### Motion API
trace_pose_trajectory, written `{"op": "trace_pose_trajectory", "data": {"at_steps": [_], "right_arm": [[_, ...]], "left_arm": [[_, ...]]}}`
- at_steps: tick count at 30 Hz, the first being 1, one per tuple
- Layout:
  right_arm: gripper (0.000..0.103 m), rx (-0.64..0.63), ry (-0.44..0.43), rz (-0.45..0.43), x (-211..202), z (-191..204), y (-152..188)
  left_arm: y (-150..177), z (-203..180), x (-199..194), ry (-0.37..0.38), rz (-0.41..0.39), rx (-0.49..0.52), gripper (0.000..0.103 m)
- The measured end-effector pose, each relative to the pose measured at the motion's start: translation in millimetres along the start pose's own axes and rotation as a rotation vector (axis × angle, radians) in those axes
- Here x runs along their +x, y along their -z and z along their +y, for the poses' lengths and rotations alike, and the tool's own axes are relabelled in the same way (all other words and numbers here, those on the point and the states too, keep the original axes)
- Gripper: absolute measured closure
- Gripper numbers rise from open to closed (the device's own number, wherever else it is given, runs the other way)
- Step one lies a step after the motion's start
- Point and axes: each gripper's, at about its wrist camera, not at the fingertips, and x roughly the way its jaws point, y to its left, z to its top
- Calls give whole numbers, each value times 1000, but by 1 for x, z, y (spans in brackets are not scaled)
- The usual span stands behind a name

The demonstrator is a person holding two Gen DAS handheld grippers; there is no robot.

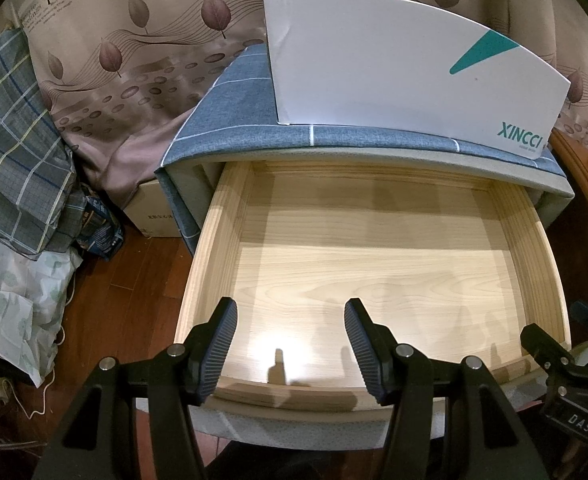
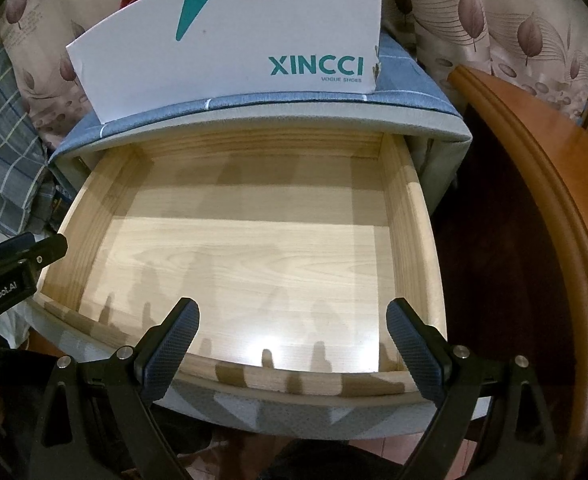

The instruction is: Take underwear out of drawer

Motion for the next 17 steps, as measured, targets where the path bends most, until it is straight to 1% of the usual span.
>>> {"op": "trace_pose_trajectory", "data": {"at_steps": [17], "right_arm": [[10, -3, 2, 6, 1, 1, 0]], "left_arm": [[1, -3, -4, -1, -16, 13, 46]]}}
